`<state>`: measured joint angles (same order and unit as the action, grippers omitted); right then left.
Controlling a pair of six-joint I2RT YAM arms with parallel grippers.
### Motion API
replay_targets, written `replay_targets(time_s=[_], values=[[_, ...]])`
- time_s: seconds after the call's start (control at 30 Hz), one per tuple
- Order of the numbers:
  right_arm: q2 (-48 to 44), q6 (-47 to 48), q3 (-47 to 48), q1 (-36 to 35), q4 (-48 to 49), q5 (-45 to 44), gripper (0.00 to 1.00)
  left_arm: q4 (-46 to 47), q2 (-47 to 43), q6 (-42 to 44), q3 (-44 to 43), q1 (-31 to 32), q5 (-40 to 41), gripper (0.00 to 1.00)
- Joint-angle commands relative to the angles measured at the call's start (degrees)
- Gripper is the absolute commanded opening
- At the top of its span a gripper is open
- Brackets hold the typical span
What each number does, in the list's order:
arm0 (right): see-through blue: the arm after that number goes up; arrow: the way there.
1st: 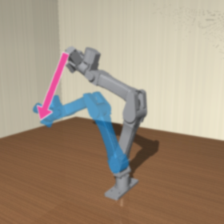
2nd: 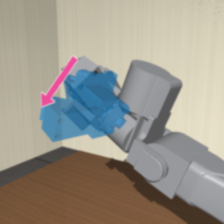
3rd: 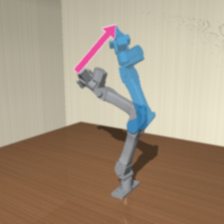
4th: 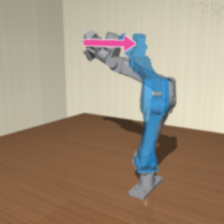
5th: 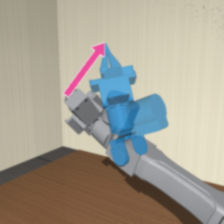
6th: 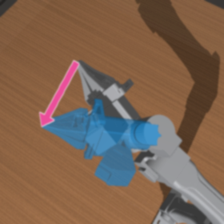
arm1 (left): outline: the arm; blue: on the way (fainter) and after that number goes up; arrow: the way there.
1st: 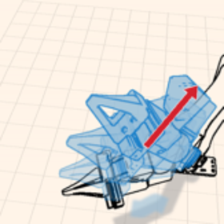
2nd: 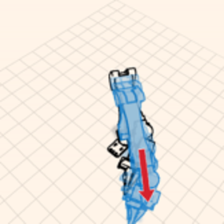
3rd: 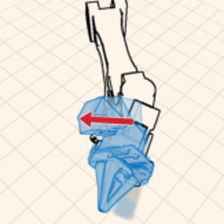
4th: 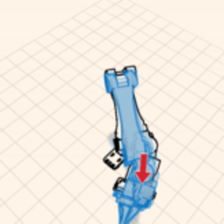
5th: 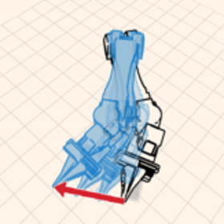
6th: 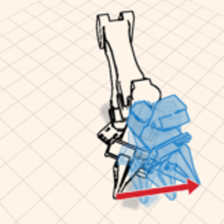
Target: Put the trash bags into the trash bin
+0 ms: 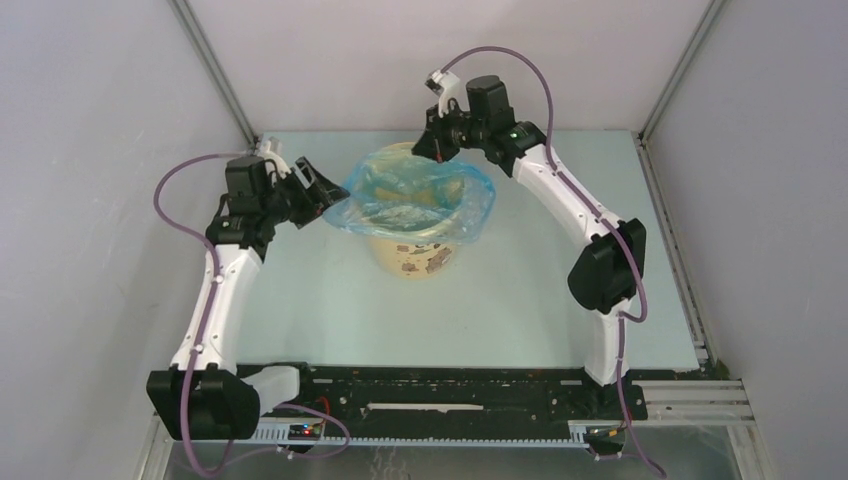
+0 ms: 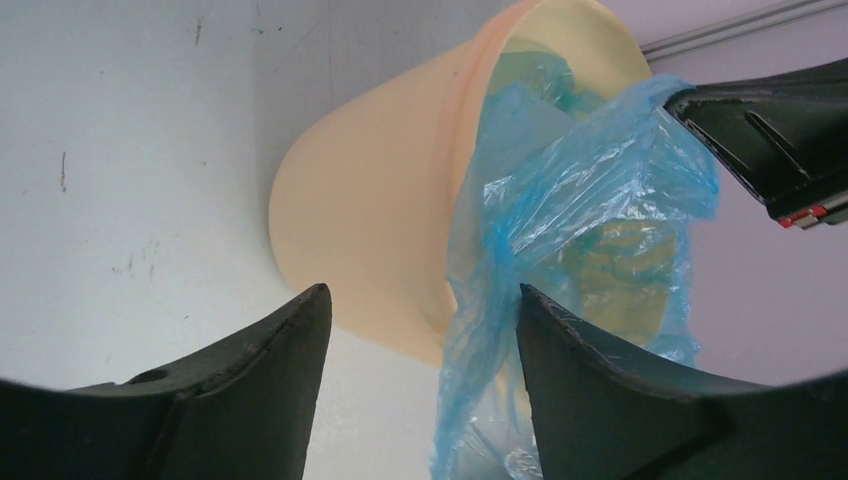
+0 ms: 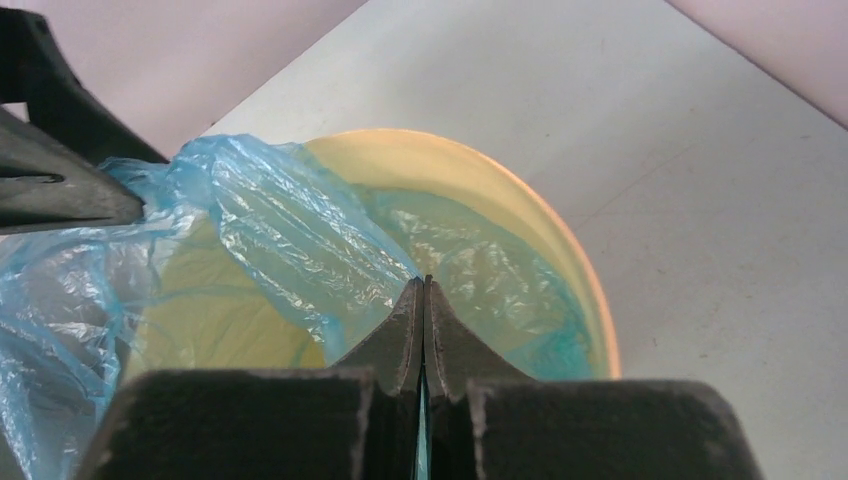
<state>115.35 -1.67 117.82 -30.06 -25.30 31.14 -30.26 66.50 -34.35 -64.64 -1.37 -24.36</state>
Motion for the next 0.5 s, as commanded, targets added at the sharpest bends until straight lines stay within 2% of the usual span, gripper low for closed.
replay_targets(time_s=[0.0,0.2,0.27,0.4,0.47], values=[[-1.0,-2.4,3.1,0.9,3.0,-1.9,0.0,1.7,-2.9,-3.0,1.2,-0.3,-0.6,0.68],[0.4,-4.0,4.5,1.5,3.6,-3.3,0.0,1.4,-4.1,-3.3,1.6,-0.3,1.7,0.5],[0.9,-3.7,5.1,1.5,3.3,-4.2,0.0,0.9,-4.0,-2.6,1.0,-0.3,2.4,0.5],[2.1,-4.3,6.1,2.0,3.8,-4.8,0.0,0.0,-3.5,-0.7,0.3,-0.3,3.2,0.6],[2.8,-4.2,6.8,2.1,3.8,-4.8,0.0,0.0,-2.4,-0.3,0.1,-0.3,3.1,0.59]])
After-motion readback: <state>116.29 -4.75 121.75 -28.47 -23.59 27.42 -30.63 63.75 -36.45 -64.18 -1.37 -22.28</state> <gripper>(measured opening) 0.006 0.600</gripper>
